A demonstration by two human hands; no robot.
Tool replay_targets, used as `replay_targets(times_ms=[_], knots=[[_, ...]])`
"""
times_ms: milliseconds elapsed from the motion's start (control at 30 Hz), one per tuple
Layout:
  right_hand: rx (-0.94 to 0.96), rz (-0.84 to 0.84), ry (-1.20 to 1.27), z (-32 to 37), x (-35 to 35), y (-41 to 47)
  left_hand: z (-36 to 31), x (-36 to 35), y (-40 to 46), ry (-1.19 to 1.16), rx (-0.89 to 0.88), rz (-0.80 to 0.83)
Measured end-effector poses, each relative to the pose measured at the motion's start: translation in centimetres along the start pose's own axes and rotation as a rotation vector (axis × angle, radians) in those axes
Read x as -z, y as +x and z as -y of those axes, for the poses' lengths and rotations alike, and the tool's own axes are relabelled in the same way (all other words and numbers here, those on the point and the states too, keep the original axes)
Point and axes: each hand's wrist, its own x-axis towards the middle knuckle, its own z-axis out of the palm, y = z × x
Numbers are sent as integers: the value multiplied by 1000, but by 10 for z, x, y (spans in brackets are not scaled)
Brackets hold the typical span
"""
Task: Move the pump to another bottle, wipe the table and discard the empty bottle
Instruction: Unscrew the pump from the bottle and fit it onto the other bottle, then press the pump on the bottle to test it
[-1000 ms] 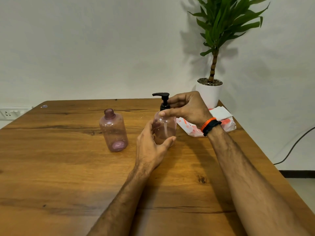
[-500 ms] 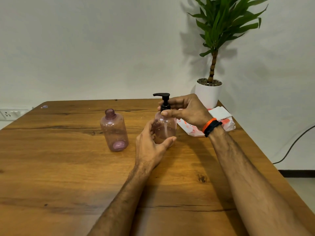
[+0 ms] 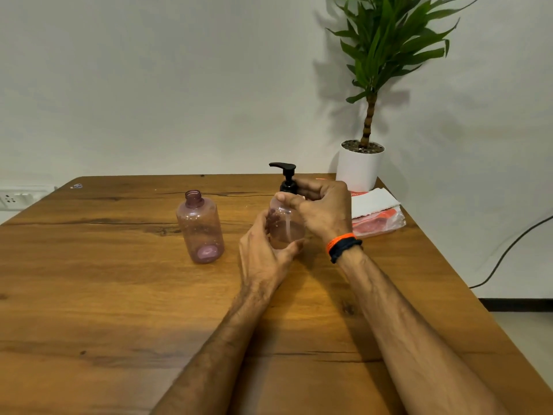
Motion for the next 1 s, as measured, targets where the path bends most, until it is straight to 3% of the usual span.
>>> replay_targets(times_ms=[267,567,733,1000], knots=[[48,-186,-34,0,-13,-13,-3,-2,-3,-4,-2,-4],[-40,24,-33,13,8,-20,-13,10,-3,-75,127,137],[-103,-76,-166,2,26,-42,-12,30,-9,-248,305,170],[-236,58,-212,-19,19,-71,-10,25,-22,-356,401,228]])
